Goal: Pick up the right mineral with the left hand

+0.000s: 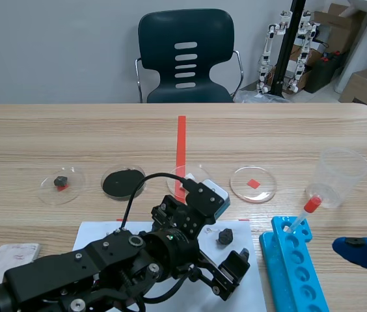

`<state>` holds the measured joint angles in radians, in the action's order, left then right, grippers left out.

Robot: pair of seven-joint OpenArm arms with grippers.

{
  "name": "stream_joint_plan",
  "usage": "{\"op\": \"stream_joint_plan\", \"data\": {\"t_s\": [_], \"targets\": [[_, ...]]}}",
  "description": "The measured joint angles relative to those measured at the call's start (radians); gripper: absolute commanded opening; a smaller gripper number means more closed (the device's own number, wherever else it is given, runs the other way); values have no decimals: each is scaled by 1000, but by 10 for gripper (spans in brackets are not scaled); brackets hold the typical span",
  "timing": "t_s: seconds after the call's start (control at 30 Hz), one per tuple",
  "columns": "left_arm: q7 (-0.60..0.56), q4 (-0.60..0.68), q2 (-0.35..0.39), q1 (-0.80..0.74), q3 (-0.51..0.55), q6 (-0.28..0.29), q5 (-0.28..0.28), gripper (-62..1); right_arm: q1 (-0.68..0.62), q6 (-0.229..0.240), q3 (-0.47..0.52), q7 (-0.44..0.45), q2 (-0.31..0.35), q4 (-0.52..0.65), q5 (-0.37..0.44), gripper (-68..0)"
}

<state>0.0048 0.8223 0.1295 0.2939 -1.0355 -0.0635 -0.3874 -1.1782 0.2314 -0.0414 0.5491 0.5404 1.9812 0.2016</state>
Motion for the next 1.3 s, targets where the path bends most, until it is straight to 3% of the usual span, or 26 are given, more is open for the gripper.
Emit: {"op": "stream_joint_plan", "data": {"t_s": [0.1, 0.23, 0.37, 0.5, 0.63, 1.3], "targets": [[-3, 0, -7, 0, 0, 9, 0, 14, 0, 0, 0, 0, 0, 0, 0, 4], [-8, 0, -11, 0, 0, 7, 0, -108, 0, 0, 0, 0, 0, 0, 0, 4], [-8, 0, -12, 0, 0, 6, 1, -122, 0, 0, 0, 0, 0, 0, 0, 4], [-9, -7, -21, 0, 0, 5, 1, -201, 0, 0, 0, 0, 0, 0, 0, 4], [-11, -34, -36, 0, 0, 6, 1, -222, 0, 0, 0, 0, 0, 0, 0, 4], [-21, -49, -46, 0, 1, 5, 1, -482, 0, 0, 0, 0, 0, 0, 0, 4]]}}
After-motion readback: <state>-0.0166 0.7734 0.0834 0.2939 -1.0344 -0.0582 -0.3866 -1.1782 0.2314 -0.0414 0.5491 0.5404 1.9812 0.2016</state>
